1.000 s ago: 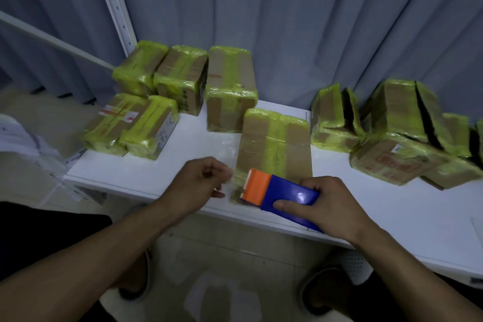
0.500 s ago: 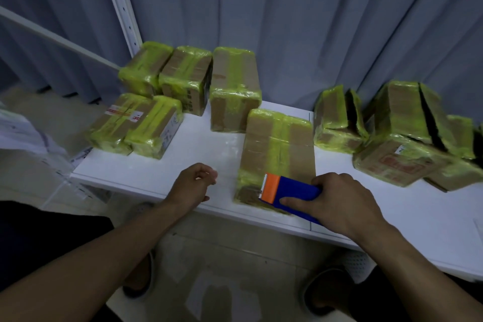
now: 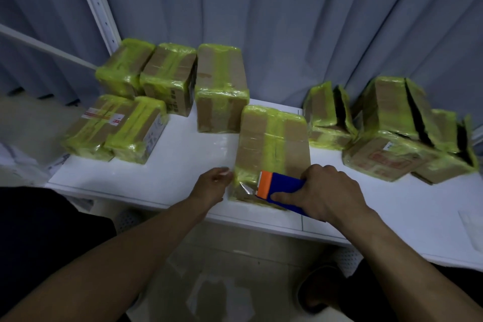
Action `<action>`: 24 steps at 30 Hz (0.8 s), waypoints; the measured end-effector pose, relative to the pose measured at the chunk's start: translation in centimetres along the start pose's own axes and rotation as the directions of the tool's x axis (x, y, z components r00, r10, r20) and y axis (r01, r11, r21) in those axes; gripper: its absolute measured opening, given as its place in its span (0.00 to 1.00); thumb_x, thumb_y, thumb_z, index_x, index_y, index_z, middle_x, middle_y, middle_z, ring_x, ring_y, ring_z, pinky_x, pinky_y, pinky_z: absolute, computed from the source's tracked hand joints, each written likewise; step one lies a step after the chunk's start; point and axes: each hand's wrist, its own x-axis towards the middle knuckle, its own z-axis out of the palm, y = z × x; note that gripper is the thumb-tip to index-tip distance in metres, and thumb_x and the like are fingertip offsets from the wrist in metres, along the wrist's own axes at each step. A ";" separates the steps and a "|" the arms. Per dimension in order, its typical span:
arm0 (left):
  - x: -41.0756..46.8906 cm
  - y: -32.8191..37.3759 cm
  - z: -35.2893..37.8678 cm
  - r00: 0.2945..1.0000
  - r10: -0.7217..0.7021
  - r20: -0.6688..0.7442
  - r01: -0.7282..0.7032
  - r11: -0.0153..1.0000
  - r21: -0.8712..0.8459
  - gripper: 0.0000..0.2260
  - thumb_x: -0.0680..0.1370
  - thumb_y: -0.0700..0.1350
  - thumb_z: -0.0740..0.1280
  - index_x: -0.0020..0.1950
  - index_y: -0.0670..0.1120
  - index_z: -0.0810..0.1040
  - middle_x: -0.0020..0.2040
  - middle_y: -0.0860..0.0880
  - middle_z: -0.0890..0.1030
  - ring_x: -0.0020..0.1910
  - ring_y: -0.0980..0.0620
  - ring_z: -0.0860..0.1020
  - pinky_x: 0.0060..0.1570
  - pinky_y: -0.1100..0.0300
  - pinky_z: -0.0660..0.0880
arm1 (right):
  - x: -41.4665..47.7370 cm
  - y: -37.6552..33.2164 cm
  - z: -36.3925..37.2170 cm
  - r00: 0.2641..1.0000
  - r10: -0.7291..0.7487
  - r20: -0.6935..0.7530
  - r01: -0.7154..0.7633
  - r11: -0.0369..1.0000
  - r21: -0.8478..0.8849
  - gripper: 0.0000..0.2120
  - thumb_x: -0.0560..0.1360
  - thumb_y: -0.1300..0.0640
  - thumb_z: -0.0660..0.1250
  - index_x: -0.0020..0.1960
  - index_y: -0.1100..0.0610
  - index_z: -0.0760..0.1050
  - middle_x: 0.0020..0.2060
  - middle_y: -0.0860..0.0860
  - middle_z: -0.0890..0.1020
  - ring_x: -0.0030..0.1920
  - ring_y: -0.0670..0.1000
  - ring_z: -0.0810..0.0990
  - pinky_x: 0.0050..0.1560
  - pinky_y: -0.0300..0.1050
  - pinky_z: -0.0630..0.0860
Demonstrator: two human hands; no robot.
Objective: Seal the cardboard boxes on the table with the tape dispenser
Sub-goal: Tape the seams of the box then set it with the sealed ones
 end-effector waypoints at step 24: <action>0.2 0.7 -0.3 0.528 0.755 0.389 -0.804 0.296 0.516 0.18 0.75 0.52 0.70 0.62 0.47 0.83 0.62 0.53 0.81 0.68 0.55 0.72 0.67 0.58 0.71 | 0.3 1.4 0.5 0.999 -0.031 -0.019 0.032 0.999 0.032 0.33 0.63 0.19 0.65 0.45 0.49 0.76 0.34 0.44 0.73 0.37 0.49 0.77 0.33 0.41 0.69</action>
